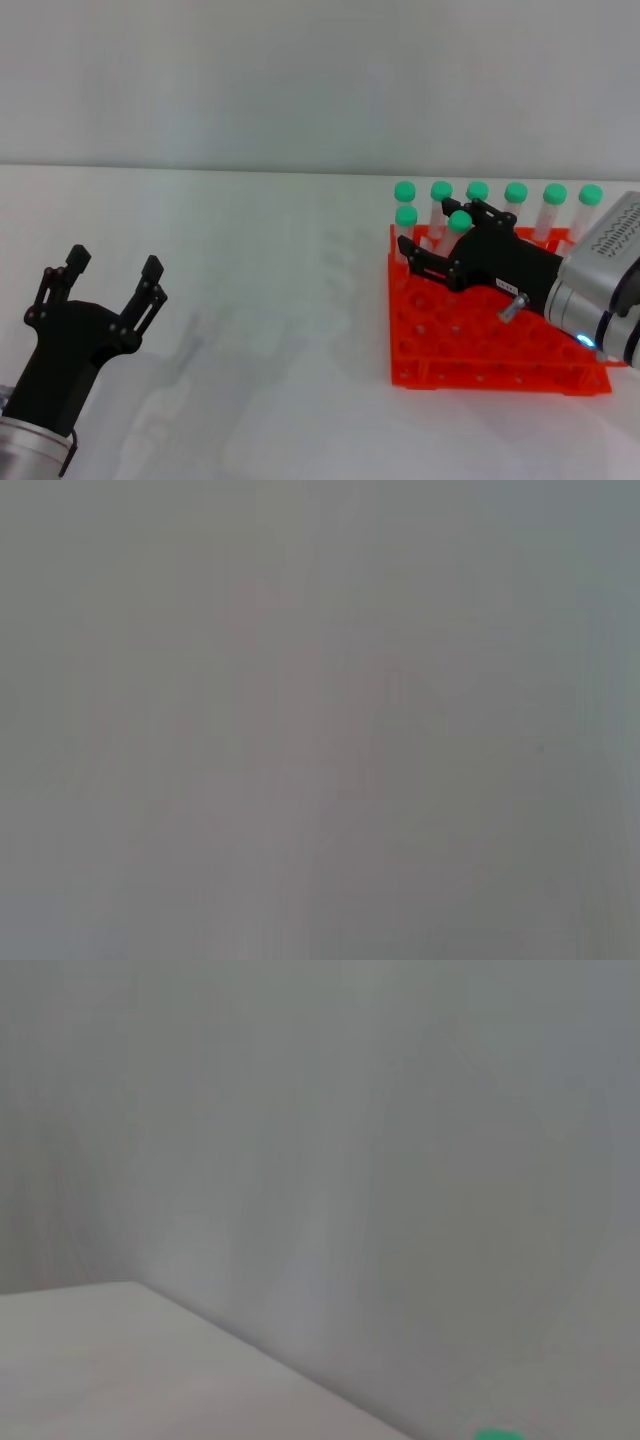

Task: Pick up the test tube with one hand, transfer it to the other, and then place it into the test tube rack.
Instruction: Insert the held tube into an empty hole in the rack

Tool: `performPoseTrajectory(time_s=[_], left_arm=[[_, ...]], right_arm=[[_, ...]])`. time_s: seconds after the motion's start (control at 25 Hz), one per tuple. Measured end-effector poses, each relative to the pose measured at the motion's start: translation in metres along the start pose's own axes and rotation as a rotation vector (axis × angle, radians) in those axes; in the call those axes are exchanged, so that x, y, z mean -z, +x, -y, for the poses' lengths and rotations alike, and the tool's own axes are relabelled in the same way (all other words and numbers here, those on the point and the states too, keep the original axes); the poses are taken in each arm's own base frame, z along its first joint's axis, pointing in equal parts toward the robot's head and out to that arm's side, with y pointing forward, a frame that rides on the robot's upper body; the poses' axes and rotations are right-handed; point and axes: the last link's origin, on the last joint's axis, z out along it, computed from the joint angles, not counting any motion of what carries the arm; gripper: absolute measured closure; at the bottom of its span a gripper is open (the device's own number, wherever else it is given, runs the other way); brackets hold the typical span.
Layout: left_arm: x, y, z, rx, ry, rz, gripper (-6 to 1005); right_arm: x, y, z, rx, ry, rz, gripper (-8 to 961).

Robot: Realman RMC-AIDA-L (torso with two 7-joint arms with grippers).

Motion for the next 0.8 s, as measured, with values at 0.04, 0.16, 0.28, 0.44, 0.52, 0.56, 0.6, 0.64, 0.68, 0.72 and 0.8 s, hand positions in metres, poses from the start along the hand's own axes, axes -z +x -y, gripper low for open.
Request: performPoseTrajectory(time_s=[0.04, 0.16, 0.28, 0.44, 0.52, 0.56, 0.6, 0.64, 0.68, 0.72, 0.8], left_arm=[[0.0, 0.0, 0.0, 0.001, 0.001, 0.0, 138], [-0.001, 0.0, -0.001, 0.004, 0.0, 0.0, 137], [-0.002, 0.0, -0.001, 0.005, -0.002, -0.001, 137], [-0.003, 0.0, -0.002, 0.006, -0.002, -0.002, 137], [-0.003, 0.0, -0.002, 0.007, -0.003, -0.003, 138], [-0.003, 0.0, -0.002, 0.007, -0.004, -0.003, 138], [-0.004, 0.0, -0.002, 0.008, -0.004, -0.004, 138], [-0.004, 0.0, -0.003, 0.008, -0.004, -0.004, 138], [-0.004, 0.0, -0.003, 0.009, -0.005, -0.005, 138], [-0.004, 0.001, -0.003, 0.009, -0.005, -0.005, 138], [-0.004, 0.001, -0.003, 0.009, -0.006, -0.006, 138]], right_arm=[[0.0, -0.001, 0.0, 0.004, -0.001, 0.004, 161], [-0.001, -0.003, -0.001, 0.012, -0.004, 0.011, 161], [-0.003, -0.006, -0.001, 0.021, -0.006, 0.02, 162], [-0.004, -0.009, -0.001, 0.03, -0.006, 0.029, 163], [-0.004, -0.009, -0.001, 0.03, -0.007, 0.031, 163], [-0.004, -0.009, -0.001, 0.03, -0.008, 0.034, 163], [-0.003, -0.01, -0.001, 0.028, -0.01, 0.04, 163], [-0.002, -0.01, -0.001, 0.026, -0.011, 0.048, 163], [0.0, -0.011, -0.001, 0.022, -0.012, 0.06, 164], [0.003, -0.011, 0.0, 0.017, -0.01, 0.077, 164], [0.013, -0.011, 0.003, 0.005, 0.002, 0.116, 164]])
